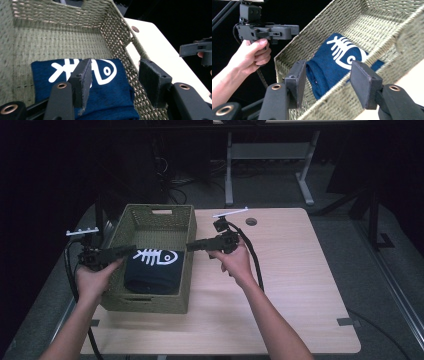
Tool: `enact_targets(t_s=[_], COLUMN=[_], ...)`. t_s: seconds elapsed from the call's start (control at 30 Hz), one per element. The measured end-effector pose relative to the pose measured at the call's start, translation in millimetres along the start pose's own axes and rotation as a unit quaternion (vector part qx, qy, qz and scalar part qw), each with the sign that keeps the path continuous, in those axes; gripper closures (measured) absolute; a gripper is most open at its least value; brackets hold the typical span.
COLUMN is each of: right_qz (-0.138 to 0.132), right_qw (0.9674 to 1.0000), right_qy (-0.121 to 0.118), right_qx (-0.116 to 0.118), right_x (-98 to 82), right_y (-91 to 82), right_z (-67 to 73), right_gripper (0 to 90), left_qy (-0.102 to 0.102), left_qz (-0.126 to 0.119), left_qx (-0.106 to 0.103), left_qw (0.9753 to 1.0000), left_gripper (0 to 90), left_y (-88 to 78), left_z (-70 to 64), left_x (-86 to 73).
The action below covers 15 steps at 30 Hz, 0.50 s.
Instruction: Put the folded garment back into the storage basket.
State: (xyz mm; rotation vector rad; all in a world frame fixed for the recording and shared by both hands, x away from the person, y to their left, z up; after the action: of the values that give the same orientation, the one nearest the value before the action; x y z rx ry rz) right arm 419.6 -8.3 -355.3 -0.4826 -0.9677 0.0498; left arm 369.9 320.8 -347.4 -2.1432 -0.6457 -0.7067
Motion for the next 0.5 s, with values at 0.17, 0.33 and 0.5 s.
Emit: enact_targets(t_s=[0.17, 0.33, 0.5], right_qz=[-0.009, -0.017, -0.024], right_qw=[1.0000, 0.9998, 0.9997], right_qy=[0.004, 0.003, 0.001], right_qx=[0.001, 0.001, -0.005], right_x=[-5.9, -10.3, -14.7], right_y=[-13.1, -25.6, -37.3], right_z=[-5.5, -8.8, -12.9], right_gripper=[43.3, 42.0, 42.2], left_qy=[0.007, -0.001, 0.011], left_qz=[0.002, 0.004, 0.008], left_qx=[-0.012, -0.034, -0.043], left_qw=[0.9999, 0.9994, 0.9990], left_gripper=[42.9, 40.7, 40.2], left_y=[5.1, 11.4, 14.4], left_z=[-11.8, -24.5, -38.2], left_x=[-2.1, -3.7, -3.6])
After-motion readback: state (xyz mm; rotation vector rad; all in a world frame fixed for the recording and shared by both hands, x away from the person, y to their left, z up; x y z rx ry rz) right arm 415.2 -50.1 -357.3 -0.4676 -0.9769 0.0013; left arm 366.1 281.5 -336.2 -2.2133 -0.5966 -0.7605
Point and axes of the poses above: each handheld gripper's, and its own axes: y roughly forward along the jaws, x roughly out of its top, z roughly to its left, the point moved 3 cm from there along y, roughly forward along the jaws, and after that the axes turned 10 degrees about -y, right-handed, at the moved point
